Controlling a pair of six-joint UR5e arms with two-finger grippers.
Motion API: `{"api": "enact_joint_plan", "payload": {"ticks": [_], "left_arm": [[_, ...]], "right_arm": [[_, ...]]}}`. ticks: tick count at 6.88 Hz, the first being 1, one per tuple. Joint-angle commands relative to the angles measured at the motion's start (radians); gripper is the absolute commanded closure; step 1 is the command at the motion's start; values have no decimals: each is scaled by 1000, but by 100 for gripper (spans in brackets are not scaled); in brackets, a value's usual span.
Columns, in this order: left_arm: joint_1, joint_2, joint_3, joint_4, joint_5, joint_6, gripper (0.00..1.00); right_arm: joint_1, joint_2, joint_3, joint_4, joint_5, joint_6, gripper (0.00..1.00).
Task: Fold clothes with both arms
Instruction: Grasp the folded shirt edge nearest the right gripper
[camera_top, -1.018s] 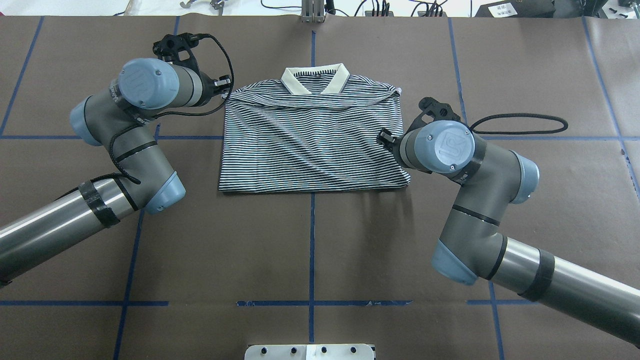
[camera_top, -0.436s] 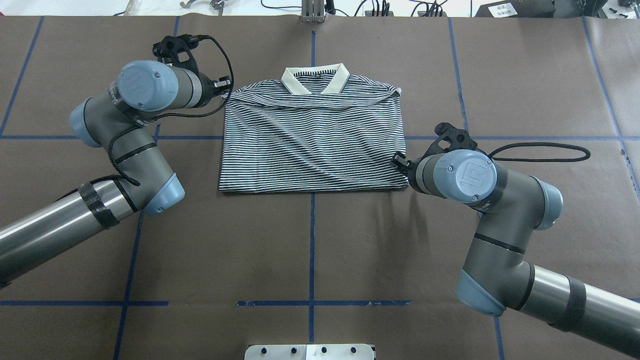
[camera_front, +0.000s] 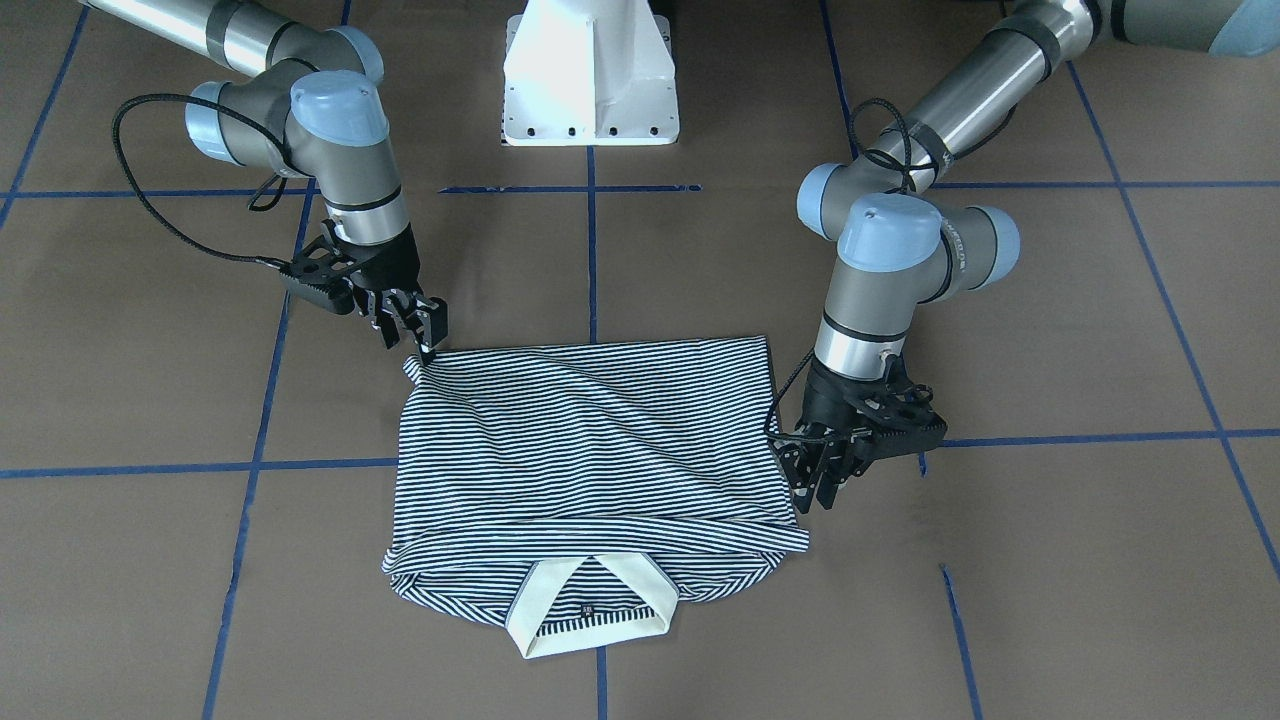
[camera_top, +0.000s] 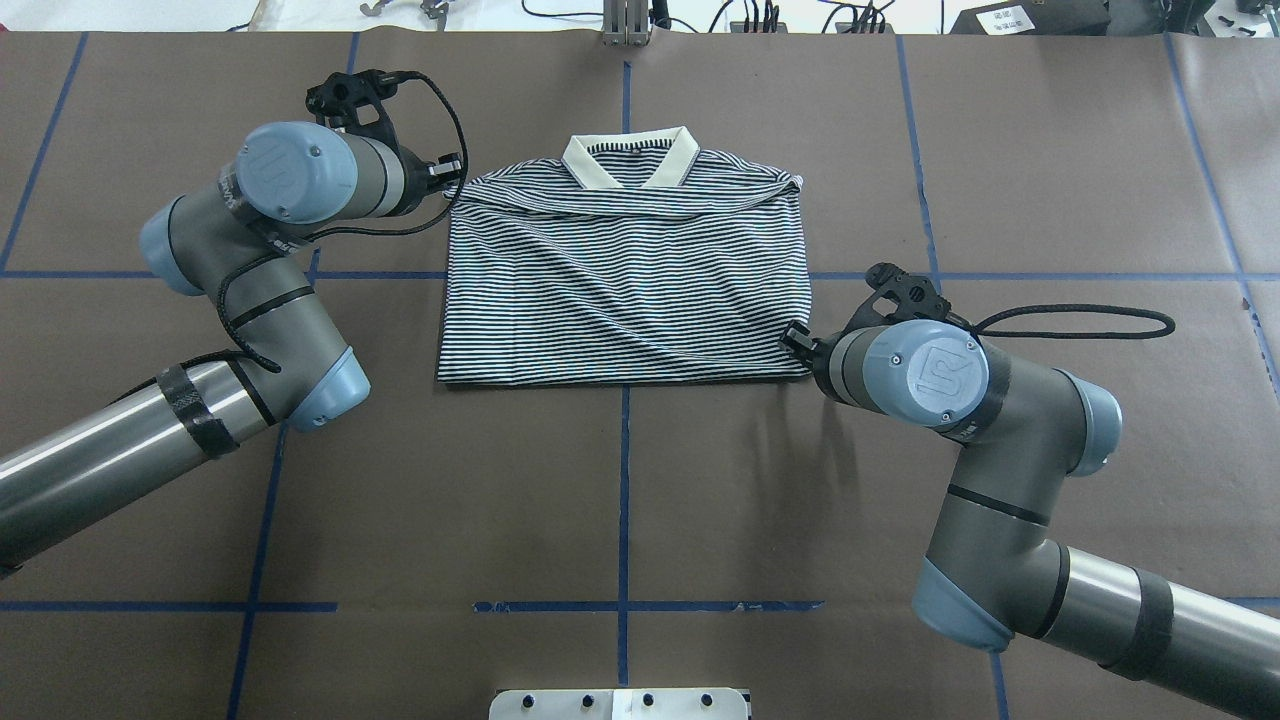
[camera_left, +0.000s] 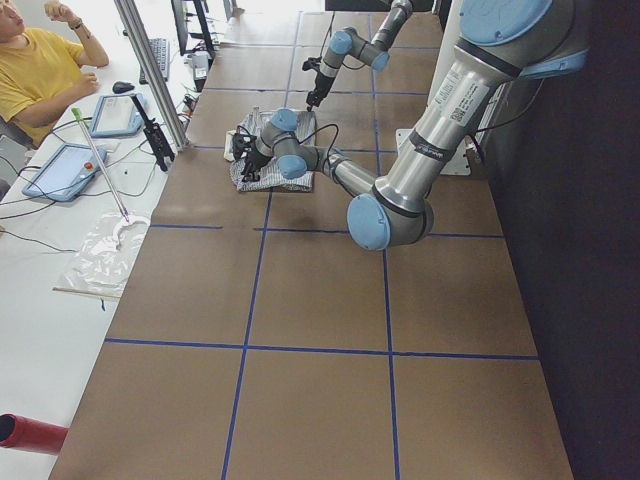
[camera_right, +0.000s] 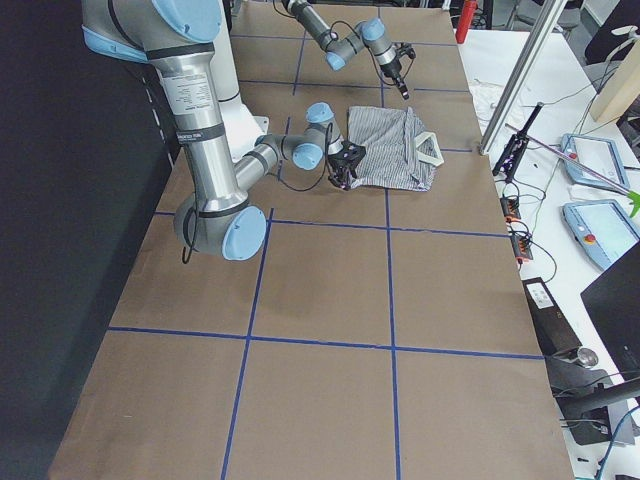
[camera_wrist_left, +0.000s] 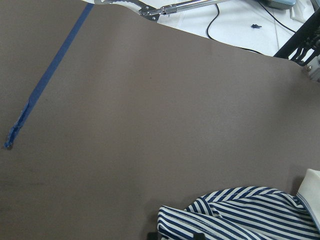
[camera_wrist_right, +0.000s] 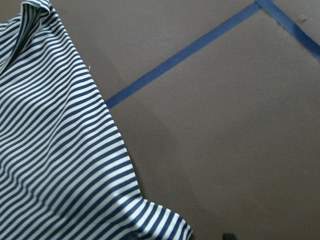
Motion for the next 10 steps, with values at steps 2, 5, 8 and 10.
{"api": "enact_joint_plan", "payload": {"ticks": [2,5,8,10], "left_arm": [[1,3,0,2,0,0,65],[1,3,-1,2,2,2,65],[1,3,-1,2,2,3,65],[1,3,-1,2,2,2,65]], "right_arm": [[-3,15,-39,5,-1,-1,37],[2,15,-39,5,-2,-2,100],[9,15,-25,5,-1,-3,100],[13,-65,101,-3,-1,2,100]]}}
